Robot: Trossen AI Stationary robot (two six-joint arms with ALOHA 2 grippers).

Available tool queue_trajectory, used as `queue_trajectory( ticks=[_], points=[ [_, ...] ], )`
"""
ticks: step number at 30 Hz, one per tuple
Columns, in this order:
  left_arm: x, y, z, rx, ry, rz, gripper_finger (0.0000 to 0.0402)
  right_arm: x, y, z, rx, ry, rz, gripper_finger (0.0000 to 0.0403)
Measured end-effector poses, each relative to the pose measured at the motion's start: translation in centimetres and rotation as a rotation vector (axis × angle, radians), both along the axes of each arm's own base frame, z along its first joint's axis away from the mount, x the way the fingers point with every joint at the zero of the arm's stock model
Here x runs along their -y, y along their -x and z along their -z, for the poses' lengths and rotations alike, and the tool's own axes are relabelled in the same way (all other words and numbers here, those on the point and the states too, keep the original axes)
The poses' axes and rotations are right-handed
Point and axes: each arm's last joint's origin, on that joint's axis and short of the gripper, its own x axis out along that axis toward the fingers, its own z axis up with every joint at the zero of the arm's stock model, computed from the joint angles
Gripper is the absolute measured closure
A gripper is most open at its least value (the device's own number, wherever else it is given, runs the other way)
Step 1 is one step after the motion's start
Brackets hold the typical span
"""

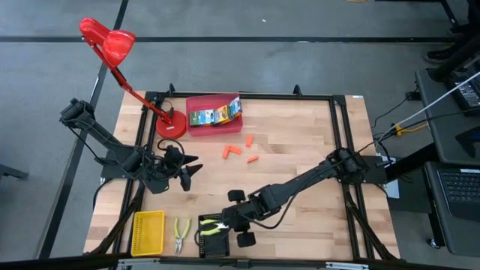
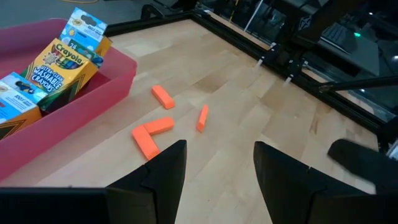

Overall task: Pick & Place School Supplies
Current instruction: Put the green hole puncher into the black bin

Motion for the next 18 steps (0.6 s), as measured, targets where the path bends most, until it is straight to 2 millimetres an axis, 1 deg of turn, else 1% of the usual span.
queue_trajectory(
  ticks=[2, 5, 18],
  points=[
    [0.00, 0.00, 0.00, 0.000, 0.000, 0.000, 0.0217, -0.10, -0.19, 0.74, -0.016, -0.008, -0.011, 0.0327],
    [0.01, 0.00, 0.01, -0.001, 0.003, 0.004, 0.0217, -0.18, -0.27, 1.13, -0.024, -0.011, -0.012, 0.0327],
    [-0.03, 0.06, 0.10, -0.011, 0.002, 0.003, 0.0217, 0.08, -0.42, 1.07, -0.020, -0.010, -0.015, 0.0327]
  ],
)
